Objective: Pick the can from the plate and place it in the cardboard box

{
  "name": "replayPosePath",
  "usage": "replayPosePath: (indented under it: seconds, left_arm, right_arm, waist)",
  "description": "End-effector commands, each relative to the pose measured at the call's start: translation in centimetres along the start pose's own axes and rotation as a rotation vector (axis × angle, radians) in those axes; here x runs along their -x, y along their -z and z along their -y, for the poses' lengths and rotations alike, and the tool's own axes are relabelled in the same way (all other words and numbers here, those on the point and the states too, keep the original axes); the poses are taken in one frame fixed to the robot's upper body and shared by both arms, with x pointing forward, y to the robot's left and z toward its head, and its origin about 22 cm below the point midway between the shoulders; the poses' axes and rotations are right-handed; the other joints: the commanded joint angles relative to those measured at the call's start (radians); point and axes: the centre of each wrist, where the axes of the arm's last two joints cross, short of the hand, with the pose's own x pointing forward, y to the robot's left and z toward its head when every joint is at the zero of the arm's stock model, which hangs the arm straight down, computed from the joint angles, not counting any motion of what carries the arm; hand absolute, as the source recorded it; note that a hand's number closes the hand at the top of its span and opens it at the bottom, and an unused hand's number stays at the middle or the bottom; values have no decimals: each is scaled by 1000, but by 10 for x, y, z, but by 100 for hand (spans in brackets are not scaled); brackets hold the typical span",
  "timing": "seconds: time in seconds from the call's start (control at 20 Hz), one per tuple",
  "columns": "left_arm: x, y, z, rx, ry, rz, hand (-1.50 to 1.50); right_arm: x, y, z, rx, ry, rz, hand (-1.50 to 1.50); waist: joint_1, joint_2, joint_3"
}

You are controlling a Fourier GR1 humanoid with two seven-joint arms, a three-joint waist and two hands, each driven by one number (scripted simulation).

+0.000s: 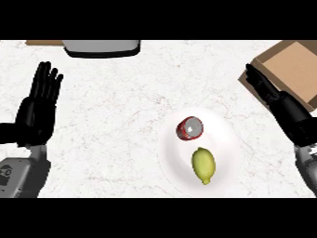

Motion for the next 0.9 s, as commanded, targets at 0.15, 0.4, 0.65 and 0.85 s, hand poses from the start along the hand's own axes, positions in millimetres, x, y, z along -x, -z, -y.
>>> replayPosePath:
  seconds: [0.15,0.4,0.65,0.85]
  left_arm:
    - [-2,1,18,264,174,-71,0]
    - [14,-12,30,347,212,-156,0]
    - [13,-18,37,398,227,-190,0]
    - [4,-23,58,394,205,-198,0]
  right_arm:
    - [17,-23,-65,122,98,-52,-150]
    - [36,-33,-41,161,-445,-6,-150]
    - [53,-66,-78,191,-727,129,-150]
    - [27,-88,-94,270,-839,148,-150]
  waist:
    - [37,-19,32]
    - [2,-22,24]
    - [20,-28,29]
    - [26,-29,29]
